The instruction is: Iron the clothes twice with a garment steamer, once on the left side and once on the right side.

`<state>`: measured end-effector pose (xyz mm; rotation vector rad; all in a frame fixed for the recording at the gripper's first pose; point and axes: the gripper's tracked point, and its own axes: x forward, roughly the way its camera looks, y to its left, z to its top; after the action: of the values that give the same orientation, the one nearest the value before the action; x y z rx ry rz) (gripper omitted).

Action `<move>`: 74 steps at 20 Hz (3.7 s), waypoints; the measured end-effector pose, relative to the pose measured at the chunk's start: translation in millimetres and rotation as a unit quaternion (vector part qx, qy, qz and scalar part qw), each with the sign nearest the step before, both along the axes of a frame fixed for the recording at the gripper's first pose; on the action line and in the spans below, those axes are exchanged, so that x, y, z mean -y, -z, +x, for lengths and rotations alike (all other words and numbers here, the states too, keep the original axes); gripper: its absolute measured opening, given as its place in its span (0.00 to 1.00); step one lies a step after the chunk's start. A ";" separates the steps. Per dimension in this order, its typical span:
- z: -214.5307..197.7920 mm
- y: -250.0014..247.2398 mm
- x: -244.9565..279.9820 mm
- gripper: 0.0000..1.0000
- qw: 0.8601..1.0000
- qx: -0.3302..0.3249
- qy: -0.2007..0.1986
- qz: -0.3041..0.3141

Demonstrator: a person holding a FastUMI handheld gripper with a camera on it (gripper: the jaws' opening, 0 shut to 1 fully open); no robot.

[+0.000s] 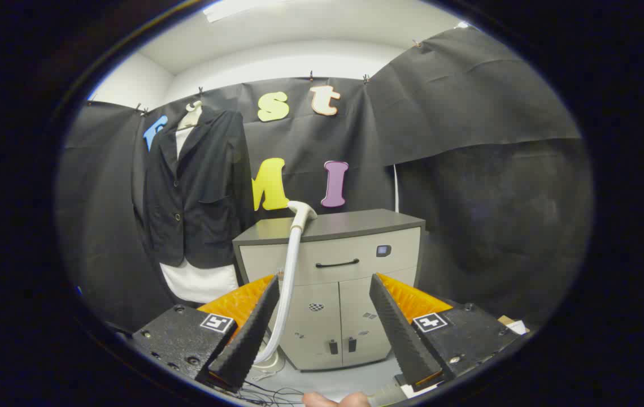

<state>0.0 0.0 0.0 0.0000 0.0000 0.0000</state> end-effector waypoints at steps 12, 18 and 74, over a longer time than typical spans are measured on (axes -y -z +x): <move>0.0 -8.3 -27.7 1.00 1.000 -0.005 0.001 0.001; 8.5 -14.3 -35.0 1.00 0.999 -0.013 0.032 0.003; 247.9 -94.6 -148.4 0.36 0.988 -0.150 -0.030 -0.015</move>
<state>247.9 148.4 94.6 -0.0308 0.3021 0.0596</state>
